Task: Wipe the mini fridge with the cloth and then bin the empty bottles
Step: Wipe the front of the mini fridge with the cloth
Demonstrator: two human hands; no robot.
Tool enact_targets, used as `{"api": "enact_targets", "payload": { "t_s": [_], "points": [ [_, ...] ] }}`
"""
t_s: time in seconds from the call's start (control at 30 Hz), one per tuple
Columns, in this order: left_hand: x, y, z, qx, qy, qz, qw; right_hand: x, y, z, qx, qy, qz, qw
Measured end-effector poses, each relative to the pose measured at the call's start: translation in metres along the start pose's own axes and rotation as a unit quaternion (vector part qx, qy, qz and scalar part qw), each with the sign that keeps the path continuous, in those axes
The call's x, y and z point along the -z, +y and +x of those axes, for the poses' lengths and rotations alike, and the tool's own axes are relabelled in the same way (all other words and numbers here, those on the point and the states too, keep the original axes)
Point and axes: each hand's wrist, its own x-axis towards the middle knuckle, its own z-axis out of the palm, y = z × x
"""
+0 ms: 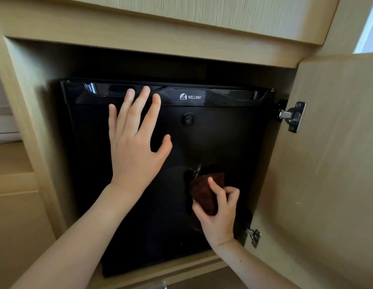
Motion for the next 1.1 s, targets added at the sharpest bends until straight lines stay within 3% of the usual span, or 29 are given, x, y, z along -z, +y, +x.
{"api": "enact_targets", "payload": {
  "t_s": [0.17,0.27,0.5,0.7,0.8,0.97,1.1],
  "points": [
    [-0.001,0.001,0.001,-0.001,0.006,-0.002,1.000,-0.013,-0.041,0.066,-0.037,0.111,0.080,0.990],
    [-0.001,-0.001,0.000,-0.005,0.001,0.002,1.000,-0.022,-0.053,0.078,-0.048,0.139,0.071,0.987],
    [0.002,-0.001,0.000,-0.004,-0.014,0.003,1.000,-0.013,-0.036,0.025,-0.060,0.048,0.066,0.995],
    [0.014,-0.016,-0.002,-0.056,-0.047,0.006,0.997,-0.016,-0.066,0.091,-0.047,0.146,0.085,0.985],
    [0.025,-0.034,-0.001,-0.092,-0.057,0.015,0.994,-0.019,-0.065,0.083,-0.063,0.146,0.103,0.982],
    [0.047,-0.063,-0.023,-0.097,-0.077,0.047,0.991,-0.013,-0.045,0.028,-0.086,0.065,0.122,0.987],
    [0.051,-0.073,-0.029,-0.103,-0.085,0.054,0.990,-0.009,-0.070,0.073,-0.073,0.116,0.167,0.976]
  ]
}}
